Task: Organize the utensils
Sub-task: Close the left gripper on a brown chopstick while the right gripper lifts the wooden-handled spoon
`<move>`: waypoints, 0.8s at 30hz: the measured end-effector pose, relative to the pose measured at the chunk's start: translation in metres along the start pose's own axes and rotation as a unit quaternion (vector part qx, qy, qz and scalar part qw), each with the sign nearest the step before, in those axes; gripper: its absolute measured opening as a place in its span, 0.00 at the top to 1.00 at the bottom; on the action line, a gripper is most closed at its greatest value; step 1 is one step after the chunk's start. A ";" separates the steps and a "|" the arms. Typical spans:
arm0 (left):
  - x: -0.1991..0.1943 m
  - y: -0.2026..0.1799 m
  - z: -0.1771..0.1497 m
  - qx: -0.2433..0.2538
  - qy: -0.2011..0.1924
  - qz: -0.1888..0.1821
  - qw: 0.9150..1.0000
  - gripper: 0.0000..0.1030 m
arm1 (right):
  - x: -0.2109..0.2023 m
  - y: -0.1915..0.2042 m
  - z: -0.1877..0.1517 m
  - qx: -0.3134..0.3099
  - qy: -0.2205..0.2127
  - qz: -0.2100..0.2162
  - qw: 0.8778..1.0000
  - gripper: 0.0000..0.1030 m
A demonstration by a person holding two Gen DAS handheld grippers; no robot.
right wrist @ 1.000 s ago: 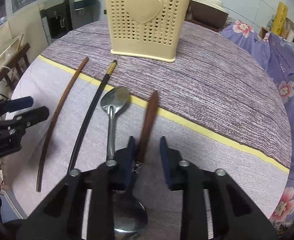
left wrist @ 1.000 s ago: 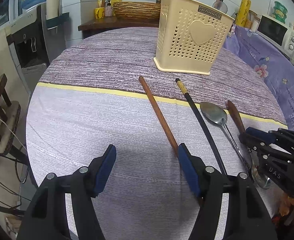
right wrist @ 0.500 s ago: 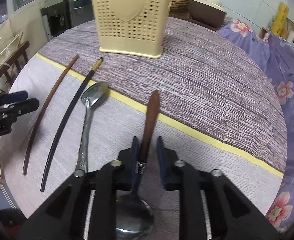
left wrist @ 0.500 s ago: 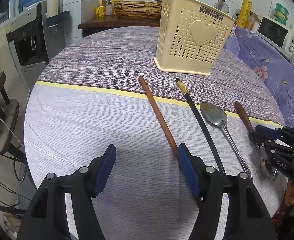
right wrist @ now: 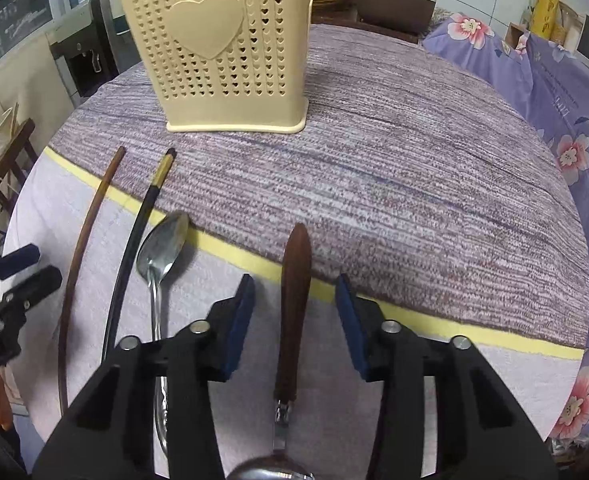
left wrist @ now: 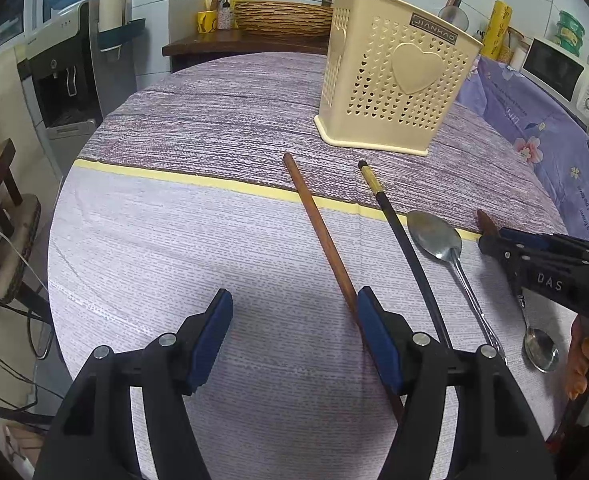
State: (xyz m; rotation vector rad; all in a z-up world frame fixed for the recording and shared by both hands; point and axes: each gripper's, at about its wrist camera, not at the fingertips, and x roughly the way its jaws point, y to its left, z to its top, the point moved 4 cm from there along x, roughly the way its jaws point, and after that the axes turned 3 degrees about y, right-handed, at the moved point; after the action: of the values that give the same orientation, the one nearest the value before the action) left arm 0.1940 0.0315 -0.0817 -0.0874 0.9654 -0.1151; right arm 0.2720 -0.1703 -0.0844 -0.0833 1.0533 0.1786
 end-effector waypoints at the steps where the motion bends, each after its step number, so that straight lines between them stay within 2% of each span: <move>1: 0.001 0.000 0.002 -0.002 0.000 0.000 1.000 0.38 | 0.001 0.001 0.002 0.000 0.001 0.001 1.000 0.78; 3: 0.004 -0.001 0.008 -0.001 0.000 0.001 1.000 0.38 | 0.003 0.002 0.006 0.001 0.001 0.002 1.000 0.84; 9: 0.019 -0.007 0.031 0.014 0.003 0.017 1.000 0.39 | 0.003 0.003 0.005 0.001 -0.003 0.002 1.000 0.84; 14: 0.037 -0.004 0.055 0.001 0.023 0.011 1.000 0.55 | 0.003 0.003 0.005 0.004 -0.005 0.003 1.000 0.84; 17: 0.047 -0.004 0.068 0.000 0.026 0.026 0.999 0.59 | 0.002 0.003 0.004 0.006 -0.008 0.002 1.000 0.84; 19: 0.054 -0.007 0.075 0.008 0.027 0.038 0.999 0.66 | 0.002 0.004 0.004 0.007 -0.009 0.001 1.000 0.84; 24: 0.061 -0.016 0.083 0.024 0.030 0.051 0.998 0.88 | 0.003 0.003 0.004 0.008 -0.009 0.000 1.000 0.84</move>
State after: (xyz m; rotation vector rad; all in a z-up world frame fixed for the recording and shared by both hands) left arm 0.2956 0.0094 -0.0826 0.0102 1.0248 -0.0469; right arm 0.2759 -0.1661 -0.0846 -0.0665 1.0368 0.1699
